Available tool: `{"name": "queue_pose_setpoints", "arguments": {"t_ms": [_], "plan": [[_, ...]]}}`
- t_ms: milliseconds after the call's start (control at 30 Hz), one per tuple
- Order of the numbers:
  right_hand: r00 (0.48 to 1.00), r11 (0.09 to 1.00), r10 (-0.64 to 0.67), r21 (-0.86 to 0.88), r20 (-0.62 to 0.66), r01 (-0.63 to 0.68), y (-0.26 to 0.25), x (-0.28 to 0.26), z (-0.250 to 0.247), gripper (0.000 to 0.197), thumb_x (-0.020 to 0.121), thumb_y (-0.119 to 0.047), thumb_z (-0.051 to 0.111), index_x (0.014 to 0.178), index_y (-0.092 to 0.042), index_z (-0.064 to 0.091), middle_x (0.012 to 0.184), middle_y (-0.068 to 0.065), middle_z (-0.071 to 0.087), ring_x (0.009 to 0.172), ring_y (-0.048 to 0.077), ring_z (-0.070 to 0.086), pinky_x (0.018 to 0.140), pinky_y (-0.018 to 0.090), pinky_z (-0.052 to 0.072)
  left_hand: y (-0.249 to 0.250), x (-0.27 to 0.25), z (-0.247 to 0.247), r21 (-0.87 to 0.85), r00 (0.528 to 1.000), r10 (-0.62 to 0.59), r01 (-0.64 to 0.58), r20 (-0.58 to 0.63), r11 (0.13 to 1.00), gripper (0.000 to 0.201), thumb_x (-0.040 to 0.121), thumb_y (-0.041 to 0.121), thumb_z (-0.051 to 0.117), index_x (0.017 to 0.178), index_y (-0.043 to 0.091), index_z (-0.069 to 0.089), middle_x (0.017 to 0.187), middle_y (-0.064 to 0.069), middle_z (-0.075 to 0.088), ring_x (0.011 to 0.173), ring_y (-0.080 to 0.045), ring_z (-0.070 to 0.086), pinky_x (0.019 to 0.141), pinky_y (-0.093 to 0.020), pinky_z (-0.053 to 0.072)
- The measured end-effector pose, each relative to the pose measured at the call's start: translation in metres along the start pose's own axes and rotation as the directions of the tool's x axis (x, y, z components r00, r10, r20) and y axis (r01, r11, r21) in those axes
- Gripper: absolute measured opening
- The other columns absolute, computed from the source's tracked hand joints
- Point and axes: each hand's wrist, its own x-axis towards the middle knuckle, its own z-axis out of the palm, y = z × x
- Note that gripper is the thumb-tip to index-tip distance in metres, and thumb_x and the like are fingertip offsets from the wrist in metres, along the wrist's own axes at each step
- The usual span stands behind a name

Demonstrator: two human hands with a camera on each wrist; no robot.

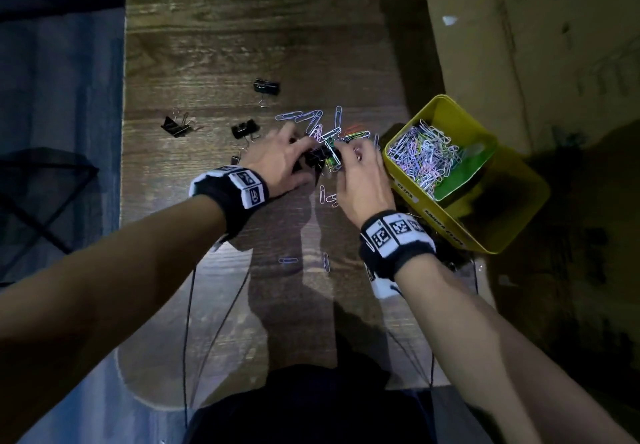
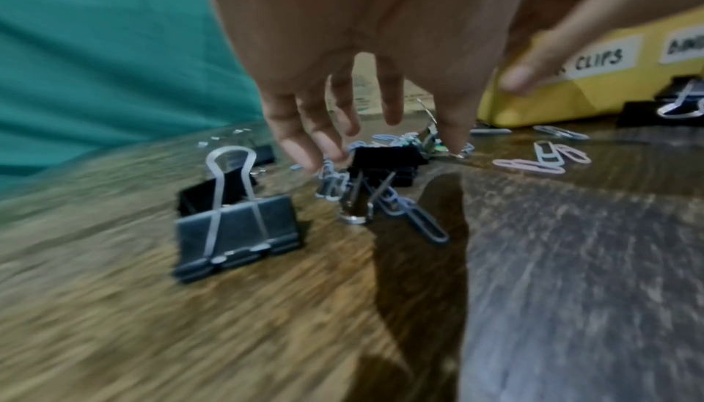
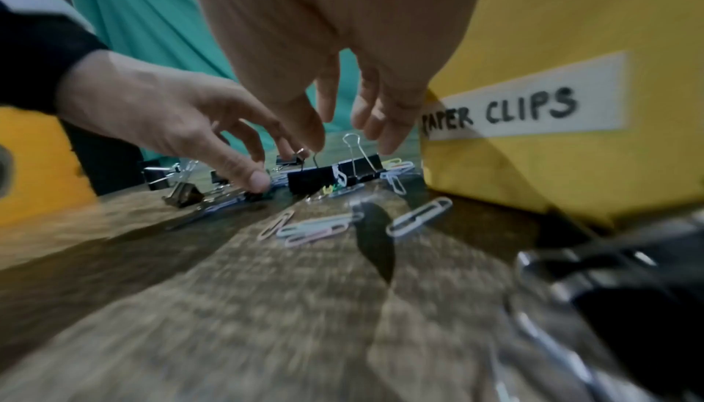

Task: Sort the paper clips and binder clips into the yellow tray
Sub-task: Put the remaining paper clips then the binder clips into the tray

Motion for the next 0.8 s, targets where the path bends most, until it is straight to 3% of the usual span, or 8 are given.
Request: {"name": "queue_pose_setpoints", "arguments": {"t_ms": [67,133,200,267,400,533,633,800], "plan": [[0.995,0.998,0.062,-0.034,0.074,-0.06,-0.003,0.019,-0.002,0.072,0.079,0.006,0.055,0.144,-0.016,0.032,0.146,0.017,0.027,0.134,0.032,0.027,0.104,0.04,0.037,0.006,0.004,0.003,-0.03,0.999,-0.023,0.024,0.025,0.999,0.062,0.076,0.05,0.065,0.13,0.034,0.039,0.123,-0.006,0.043,0.105,-0.031,0.052,0.074,-0.043,0.05],[0.983,0.993,0.11,-0.066,0.148,-0.101,-0.001,0.033,0.003,0.075,0.079,0.009,0.053,0.145,-0.017,0.028,0.149,0.018,0.023,0.138,0.034,0.02,0.106,0.041,0.033,0.014,0.008,0.005,-0.02,0.997,-0.068,0.068,0.04,0.997,0.057,0.079,0.051,0.063,0.129,0.035,0.04,0.122,-0.006,0.043,0.107,-0.031,0.051,0.071,-0.046,0.051],[0.984,0.992,0.112,-0.076,0.14,-0.102,0.001,0.04,0.008,0.065,0.083,0.01,0.047,0.142,-0.013,0.034,0.142,0.019,0.036,0.132,0.035,0.03,0.105,0.041,0.034,0.019,0.012,0.006,-0.032,0.994,-0.094,0.096,0.053,0.995,0.047,0.084,0.044,0.059,0.128,0.033,0.045,0.121,-0.007,0.045,0.11,-0.03,0.05,0.073,-0.045,0.049],[0.993,0.991,0.097,-0.094,0.072,-0.09,0.004,0.042,0.013,0.048,0.087,0.009,0.043,0.132,-0.008,0.044,0.129,0.02,0.049,0.12,0.034,0.044,0.096,0.04,0.04,0.02,0.014,0.009,-0.077,0.995,-0.091,0.095,0.045,0.993,0.038,0.089,0.032,0.056,0.127,0.029,0.052,0.12,-0.007,0.05,0.11,-0.03,0.051,0.078,-0.044,0.048],[0.997,0.993,0.07,-0.096,-0.023,-0.072,0.008,0.033,0.015,0.026,0.094,0.003,0.042,0.115,-0.005,0.054,0.114,0.017,0.058,0.096,0.033,0.06,0.079,0.04,0.051,0.018,0.006,0.015,-0.112,0.998,-0.056,0.055,-0.003,0.992,0.033,0.091,0.016,0.051,0.123,0.021,0.058,0.121,-0.007,0.059,0.11,-0.03,0.053,0.085,-0.042,0.047],[0.996,0.998,0.046,-0.038,-0.074,-0.049,0.004,0.018,0.011,0.023,0.094,0.0,0.044,0.11,-0.007,0.058,0.11,0.014,0.06,0.087,0.033,0.063,0.077,0.042,0.052,0.01,-0.008,0.017,-0.199,0.997,0.001,-0.015,-0.072,0.98,0.029,0.087,0.011,0.057,0.115,0.015,0.064,0.114,-0.009,0.064,0.106,-0.033,0.056,0.089,-0.046,0.048],[0.994,0.999,0.032,-0.006,-0.104,-0.033,-0.003,-0.005,0.0,0.02,0.095,-0.006,0.045,0.108,-0.005,0.06,0.11,0.014,0.06,0.085,0.034,0.064,0.076,0.046,0.053,0.003,-0.023,0.016,-0.253,0.977,0.045,-0.099,-0.209,0.962,0.021,0.082,0.008,0.064,0.102,0.01,0.07,0.099,-0.01,0.069,0.09,-0.032,0.061,0.083,-0.038,0.05],[0.989,0.988,0.145,-0.052,0.035,-0.143,0.011,-0.06,-0.014,0.023,0.095,-0.01,0.045,0.112,-0.004,0.059,0.11,0.016,0.058,0.091,0.035,0.061,0.08,0.039,0.048,-0.018,-0.072,0.017,-0.24,0.952,0.087,-0.162,-0.294,0.957,0.021,0.083,0.02,0.057,0.094,0.01,0.072,0.095,-0.008,0.07,0.086,-0.027,0.061,0.082,-0.032,0.043]]}}
